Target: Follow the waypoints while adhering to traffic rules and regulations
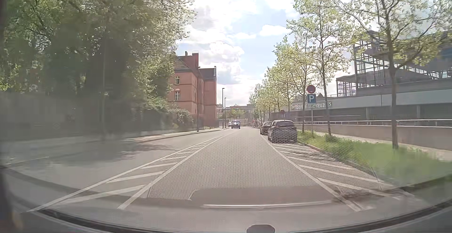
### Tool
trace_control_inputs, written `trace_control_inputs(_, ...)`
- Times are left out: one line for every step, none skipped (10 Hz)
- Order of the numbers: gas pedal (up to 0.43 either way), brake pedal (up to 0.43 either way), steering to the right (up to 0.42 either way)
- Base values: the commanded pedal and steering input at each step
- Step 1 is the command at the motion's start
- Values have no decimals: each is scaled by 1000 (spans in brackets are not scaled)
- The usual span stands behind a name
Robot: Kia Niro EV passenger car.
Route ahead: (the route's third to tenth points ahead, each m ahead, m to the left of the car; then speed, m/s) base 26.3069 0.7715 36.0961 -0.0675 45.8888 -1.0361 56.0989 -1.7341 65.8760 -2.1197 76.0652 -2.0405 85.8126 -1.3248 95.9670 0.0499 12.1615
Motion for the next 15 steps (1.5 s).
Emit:
trace_control_inputs(268,18,0)
trace_control_inputs(268,18,1)
trace_control_inputs(268,18,0)
trace_control_inputs(268,18,1)
trace_control_inputs(268,18,0)
trace_control_inputs(268,18,0)
trace_control_inputs(260,18,1)
trace_control_inputs(260,18,1)
trace_control_inputs(248,18,1)
trace_control_inputs(240,18,2)
trace_control_inputs(240,18,2)
trace_control_inputs(228,18,3)
trace_control_inputs(220,18,2)
trace_control_inputs(220,18,2)
trace_control_inputs(209,18,2)
